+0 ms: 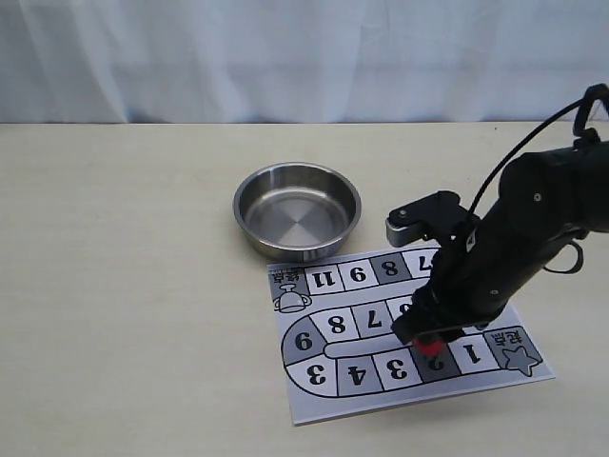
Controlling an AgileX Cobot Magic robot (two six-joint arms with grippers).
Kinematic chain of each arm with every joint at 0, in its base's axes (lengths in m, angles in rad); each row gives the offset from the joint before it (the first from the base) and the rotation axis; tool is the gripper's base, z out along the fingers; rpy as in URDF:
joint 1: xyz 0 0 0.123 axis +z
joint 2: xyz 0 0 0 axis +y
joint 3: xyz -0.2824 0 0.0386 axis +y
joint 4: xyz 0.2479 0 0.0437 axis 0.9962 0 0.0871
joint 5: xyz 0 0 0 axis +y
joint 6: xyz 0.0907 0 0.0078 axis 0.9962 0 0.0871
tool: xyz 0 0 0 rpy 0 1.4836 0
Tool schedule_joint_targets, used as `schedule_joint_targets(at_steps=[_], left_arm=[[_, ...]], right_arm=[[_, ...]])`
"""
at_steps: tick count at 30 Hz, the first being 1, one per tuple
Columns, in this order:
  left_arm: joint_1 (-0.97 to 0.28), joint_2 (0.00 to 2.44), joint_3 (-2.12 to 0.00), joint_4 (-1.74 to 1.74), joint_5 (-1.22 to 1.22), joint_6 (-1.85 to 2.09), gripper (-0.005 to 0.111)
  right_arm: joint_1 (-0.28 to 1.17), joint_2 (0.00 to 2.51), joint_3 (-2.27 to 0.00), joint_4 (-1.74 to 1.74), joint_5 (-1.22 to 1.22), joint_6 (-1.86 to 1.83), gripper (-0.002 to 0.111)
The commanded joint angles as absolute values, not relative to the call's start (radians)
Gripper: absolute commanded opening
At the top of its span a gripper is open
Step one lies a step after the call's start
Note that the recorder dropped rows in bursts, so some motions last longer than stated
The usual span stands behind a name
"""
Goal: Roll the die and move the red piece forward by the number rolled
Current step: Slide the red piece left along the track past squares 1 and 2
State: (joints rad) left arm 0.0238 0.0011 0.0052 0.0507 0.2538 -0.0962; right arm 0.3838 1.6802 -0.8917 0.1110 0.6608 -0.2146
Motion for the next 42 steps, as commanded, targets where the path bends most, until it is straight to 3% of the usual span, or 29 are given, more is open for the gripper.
schedule_joint_targets(at_steps=[1,10,18,32,42], left_arm=[[0.024,0.000,0.000,0.048,0.242,-0.100,0.000],[0.024,0.000,0.000,0.048,0.242,-0.100,0.000],[0.024,0.000,0.000,0.048,0.242,-0.100,0.000],[0.024,0.000,0.000,0.048,0.242,-0.100,0.000],[0.024,0.000,0.000,0.048,0.242,-0.100,0.000]], right_arm=[[0.386,1.627,-0.895,0.198,0.660,-0.294,0.004],[0.393,1.627,-0.895,0.278,0.660,-0.348,0.004],[0.513,1.627,-0.895,0.157,0.583,-0.278,0.004],[0.516,1.746,-0.869,0.062,0.551,-0.198,0.005],[0.516,1.778,-0.895,0.100,0.572,-0.191,0.041]])
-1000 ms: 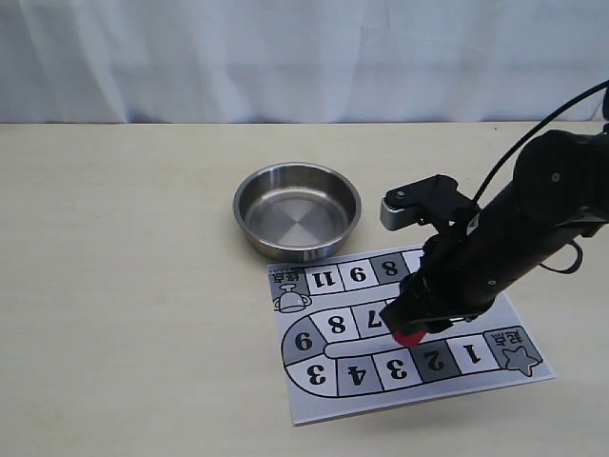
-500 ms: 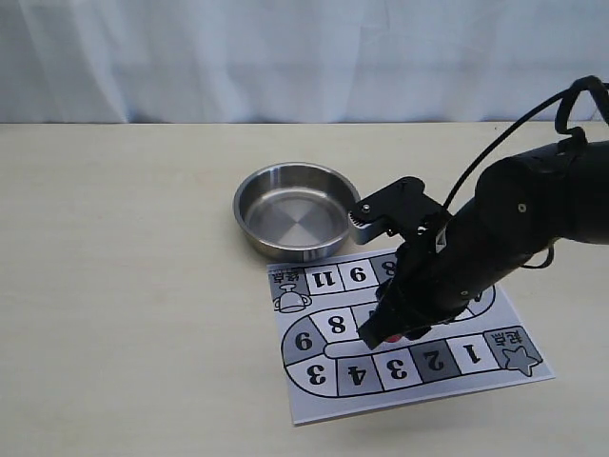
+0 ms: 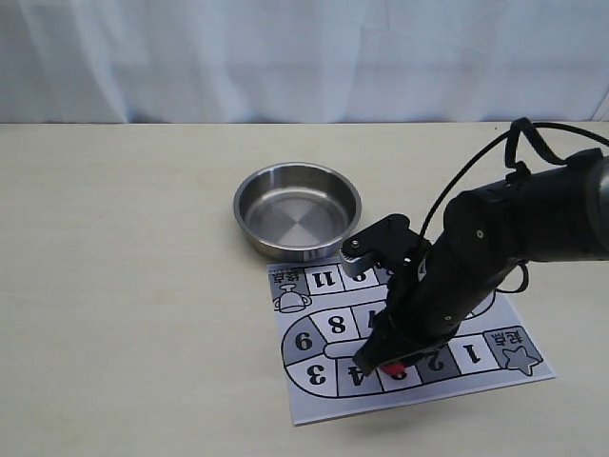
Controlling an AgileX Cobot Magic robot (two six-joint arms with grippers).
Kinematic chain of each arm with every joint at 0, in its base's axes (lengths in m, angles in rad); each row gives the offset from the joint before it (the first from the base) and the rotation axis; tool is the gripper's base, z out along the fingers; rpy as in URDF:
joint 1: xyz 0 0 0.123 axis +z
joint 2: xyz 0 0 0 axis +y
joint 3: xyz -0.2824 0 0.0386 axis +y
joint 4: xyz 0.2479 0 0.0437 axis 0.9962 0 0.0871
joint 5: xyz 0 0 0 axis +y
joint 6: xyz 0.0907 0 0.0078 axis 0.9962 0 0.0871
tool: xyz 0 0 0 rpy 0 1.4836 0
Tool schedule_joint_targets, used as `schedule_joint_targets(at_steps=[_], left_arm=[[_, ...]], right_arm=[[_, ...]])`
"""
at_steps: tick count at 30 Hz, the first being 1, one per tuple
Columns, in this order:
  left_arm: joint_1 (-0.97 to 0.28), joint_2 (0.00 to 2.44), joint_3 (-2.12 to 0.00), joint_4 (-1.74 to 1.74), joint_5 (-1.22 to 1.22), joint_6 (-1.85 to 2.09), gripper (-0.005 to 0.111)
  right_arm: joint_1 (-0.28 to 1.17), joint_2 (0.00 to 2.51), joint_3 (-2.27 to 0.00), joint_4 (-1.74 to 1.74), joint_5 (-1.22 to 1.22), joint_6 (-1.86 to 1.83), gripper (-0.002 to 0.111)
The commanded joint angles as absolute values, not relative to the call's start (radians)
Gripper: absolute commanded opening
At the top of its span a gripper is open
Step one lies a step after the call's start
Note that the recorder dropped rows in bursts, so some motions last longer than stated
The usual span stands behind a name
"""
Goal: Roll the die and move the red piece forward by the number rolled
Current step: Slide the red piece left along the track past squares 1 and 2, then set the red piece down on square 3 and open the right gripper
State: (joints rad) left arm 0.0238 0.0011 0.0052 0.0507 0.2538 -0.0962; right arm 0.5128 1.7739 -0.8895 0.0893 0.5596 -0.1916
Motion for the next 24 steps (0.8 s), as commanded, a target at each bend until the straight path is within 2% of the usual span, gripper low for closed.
schedule_joint_targets(at_steps=[1,7,15,24], left_arm=[[0.024,0.000,0.000,0.048,0.242,-0.100,0.000],[0.024,0.000,0.000,0.048,0.242,-0.100,0.000],[0.024,0.000,0.000,0.048,0.242,-0.100,0.000],[0.024,0.000,0.000,0.050,0.242,-0.100,0.000]], right_arm=[[0.516,1.778,-0.895,0.100,0.572,-0.191,0.042],[0.516,1.778,-0.895,0.100,0.571,-0.191,0.049],[0.516,1.761,-0.895,0.093,0.532,-0.197,0.071],[0.511,1.645,-0.895,0.093,0.480,-0.187,0.069]])
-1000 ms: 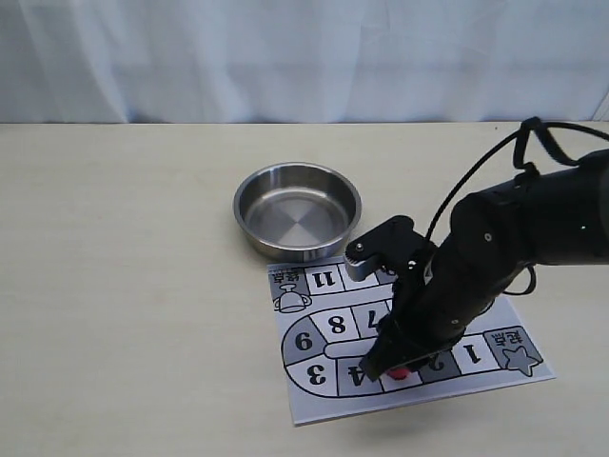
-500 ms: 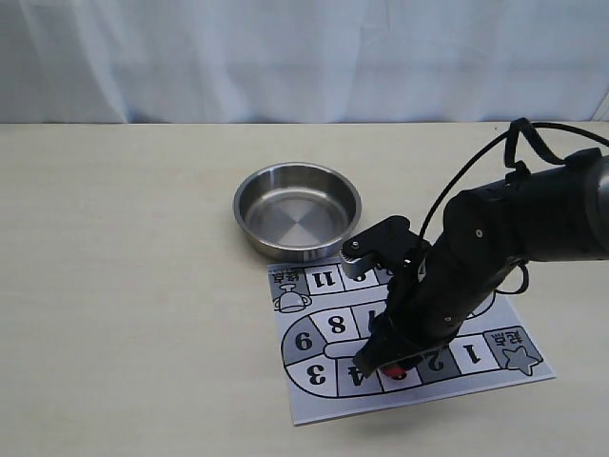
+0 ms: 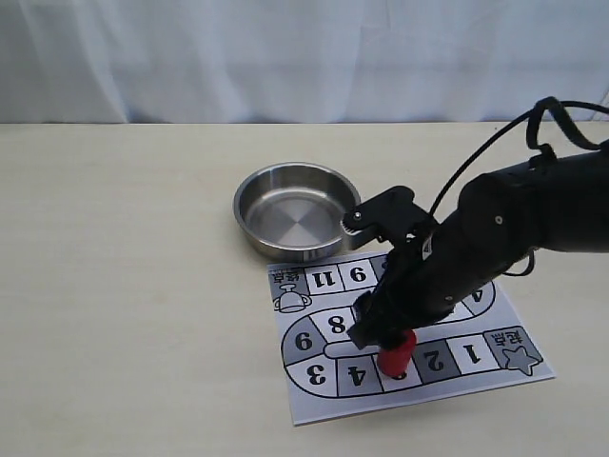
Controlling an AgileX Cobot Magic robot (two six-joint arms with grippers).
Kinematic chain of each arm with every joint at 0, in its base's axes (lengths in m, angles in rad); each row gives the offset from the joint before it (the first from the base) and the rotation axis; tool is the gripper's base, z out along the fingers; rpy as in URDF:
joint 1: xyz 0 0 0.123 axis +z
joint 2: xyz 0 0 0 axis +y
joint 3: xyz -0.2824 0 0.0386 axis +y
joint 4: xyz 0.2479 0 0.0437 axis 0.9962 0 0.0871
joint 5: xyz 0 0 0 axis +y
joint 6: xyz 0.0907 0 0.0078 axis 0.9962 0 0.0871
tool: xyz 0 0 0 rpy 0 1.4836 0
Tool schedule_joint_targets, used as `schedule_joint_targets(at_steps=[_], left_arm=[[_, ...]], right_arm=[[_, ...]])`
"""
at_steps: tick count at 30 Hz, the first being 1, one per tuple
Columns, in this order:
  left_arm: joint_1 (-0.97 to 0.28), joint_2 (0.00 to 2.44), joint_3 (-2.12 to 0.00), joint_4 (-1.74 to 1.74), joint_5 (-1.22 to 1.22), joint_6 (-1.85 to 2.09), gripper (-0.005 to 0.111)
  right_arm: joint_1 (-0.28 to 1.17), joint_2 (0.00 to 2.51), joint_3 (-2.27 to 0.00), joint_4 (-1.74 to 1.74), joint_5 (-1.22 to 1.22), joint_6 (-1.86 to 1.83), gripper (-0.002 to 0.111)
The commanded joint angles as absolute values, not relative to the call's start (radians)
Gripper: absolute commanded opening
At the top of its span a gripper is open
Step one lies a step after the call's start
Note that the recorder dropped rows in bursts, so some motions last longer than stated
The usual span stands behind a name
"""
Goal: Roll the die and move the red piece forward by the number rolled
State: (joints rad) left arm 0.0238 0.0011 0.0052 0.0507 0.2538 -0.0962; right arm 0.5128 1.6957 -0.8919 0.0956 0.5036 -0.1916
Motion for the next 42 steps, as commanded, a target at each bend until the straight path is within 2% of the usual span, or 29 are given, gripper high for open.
schedule_joint_targets(at_steps=[1,6,8,11,17,21,42], left_arm=[[0.024,0.000,0.000,0.050,0.242,-0.100,0.000],[0.024,0.000,0.000,0.050,0.242,-0.100,0.000],[0.024,0.000,0.000,0.049,0.242,-0.100,0.000],[0.024,0.000,0.000,0.049,0.242,-0.100,0.000],[0.024,0.000,0.000,0.049,0.242,-0.100,0.000],[0.024,0.000,0.000,0.049,0.242,-0.100,0.000],[0.024,0.000,0.000,0.049,0.242,-0.100,0.000]], right_arm=[[0.512,1.636,-0.895,0.088,0.478,-0.187,0.067],[0.465,1.597,-0.895,-0.037,0.465,-0.055,0.038],[0.382,1.588,-0.895,-0.105,0.484,0.086,0.018],[0.273,1.588,-0.895,-0.139,0.502,0.111,0.004],[0.066,1.588,-0.895,-0.139,0.498,0.111,0.004],[0.016,1.588,-0.895,-0.139,0.481,0.111,0.004],[0.014,1.588,-0.895,-0.029,0.469,-0.110,0.004]])
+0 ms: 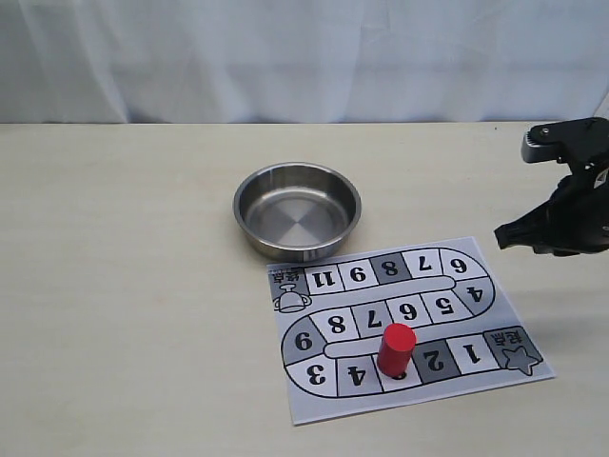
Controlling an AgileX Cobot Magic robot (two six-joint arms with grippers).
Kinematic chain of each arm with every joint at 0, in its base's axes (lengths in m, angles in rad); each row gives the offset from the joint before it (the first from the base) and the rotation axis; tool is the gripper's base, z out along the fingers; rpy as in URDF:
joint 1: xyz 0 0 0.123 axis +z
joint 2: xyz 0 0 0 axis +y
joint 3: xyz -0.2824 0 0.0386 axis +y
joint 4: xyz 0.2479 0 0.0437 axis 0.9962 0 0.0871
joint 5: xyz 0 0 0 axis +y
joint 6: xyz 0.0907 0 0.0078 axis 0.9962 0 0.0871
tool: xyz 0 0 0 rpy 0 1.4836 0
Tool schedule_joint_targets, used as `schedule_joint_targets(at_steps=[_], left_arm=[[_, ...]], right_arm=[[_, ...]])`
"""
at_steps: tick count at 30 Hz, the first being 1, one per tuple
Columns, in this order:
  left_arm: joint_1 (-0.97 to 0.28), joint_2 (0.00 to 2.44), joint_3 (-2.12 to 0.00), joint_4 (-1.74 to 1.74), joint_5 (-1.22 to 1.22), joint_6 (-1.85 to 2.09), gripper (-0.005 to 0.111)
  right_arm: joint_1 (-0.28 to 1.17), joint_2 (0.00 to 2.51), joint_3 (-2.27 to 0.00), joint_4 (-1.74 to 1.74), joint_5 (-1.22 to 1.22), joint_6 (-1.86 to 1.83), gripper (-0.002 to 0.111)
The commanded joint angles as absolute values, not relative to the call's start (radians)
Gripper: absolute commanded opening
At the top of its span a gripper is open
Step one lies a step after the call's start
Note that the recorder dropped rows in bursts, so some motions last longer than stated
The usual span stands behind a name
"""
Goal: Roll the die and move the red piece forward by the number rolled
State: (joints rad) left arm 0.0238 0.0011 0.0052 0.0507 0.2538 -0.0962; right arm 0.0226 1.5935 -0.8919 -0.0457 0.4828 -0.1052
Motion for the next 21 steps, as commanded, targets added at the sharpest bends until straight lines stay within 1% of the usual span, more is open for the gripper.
schedule_joint_targets(at_steps=[1,5,11,17,21], left_arm=[[0.024,0.000,0.000,0.049,0.242,-0.100,0.000],[0.024,0.000,0.000,0.051,0.242,-0.100,0.000],[0.024,0.000,0.000,0.049,0.242,-0.100,0.000],[0.024,0.000,0.000,0.049,0.242,-0.100,0.000],[0.024,0.000,0.000,0.049,0.242,-0.100,0.000]], right_arm=[[0.014,1.588,-0.895,-0.029,0.469,-0.105,0.004],[0.014,1.588,-0.895,-0.031,0.443,-0.113,0.004],[0.014,1.535,-0.895,-0.031,0.475,-0.113,0.004],[0.014,1.391,-0.895,-0.029,0.500,-0.113,0.004],[0.014,1.247,-0.895,-0.029,0.534,-0.113,0.004]])
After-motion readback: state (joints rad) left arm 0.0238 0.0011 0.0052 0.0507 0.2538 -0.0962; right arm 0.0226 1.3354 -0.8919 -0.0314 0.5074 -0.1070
